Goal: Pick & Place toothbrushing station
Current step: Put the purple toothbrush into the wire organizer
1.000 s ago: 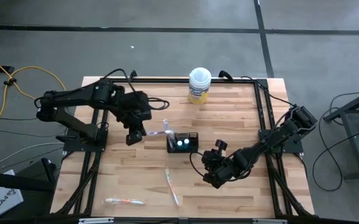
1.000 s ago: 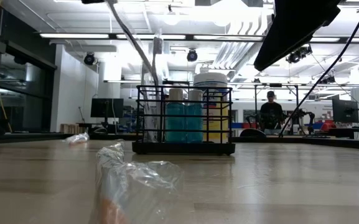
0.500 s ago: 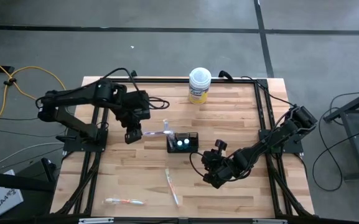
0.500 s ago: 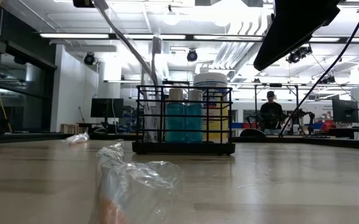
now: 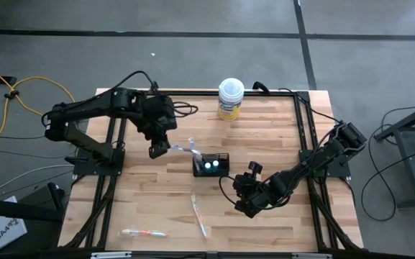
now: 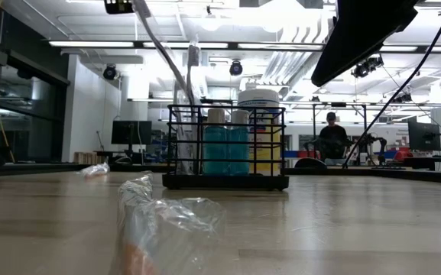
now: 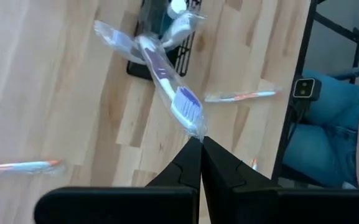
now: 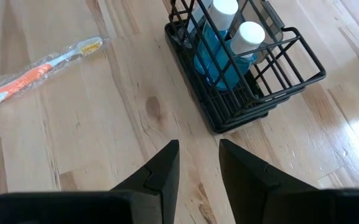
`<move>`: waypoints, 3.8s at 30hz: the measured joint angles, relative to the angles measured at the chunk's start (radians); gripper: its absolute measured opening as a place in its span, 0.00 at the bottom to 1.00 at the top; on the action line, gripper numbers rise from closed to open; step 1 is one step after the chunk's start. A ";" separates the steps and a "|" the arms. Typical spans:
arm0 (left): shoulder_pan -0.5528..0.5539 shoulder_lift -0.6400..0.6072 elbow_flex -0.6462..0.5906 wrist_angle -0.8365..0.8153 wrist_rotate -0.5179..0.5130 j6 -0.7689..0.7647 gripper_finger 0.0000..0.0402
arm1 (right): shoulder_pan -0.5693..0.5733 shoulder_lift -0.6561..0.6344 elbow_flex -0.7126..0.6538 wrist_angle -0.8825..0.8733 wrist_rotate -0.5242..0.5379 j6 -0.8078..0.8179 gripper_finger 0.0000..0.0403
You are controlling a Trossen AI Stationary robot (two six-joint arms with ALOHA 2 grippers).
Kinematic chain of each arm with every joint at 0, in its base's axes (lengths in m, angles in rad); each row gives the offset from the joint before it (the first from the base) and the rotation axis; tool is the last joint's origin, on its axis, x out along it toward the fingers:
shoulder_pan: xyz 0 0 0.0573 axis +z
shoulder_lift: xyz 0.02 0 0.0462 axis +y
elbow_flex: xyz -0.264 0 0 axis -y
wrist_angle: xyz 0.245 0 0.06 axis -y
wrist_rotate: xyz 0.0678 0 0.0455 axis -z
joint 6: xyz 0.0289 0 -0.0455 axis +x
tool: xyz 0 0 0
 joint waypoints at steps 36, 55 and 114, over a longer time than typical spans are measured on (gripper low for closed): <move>-0.012 -0.044 0.003 -0.147 0.069 -0.022 0.00 | 0.000 0.000 0.000 0.003 0.000 0.000 0.26; -0.012 -0.046 0.149 -0.080 -0.038 -0.012 0.00 | 0.000 0.000 0.000 0.007 0.003 0.000 0.26; 0.011 0.110 0.180 0.026 0.006 0.100 0.00 | 0.034 0.001 0.000 0.022 0.022 0.004 0.26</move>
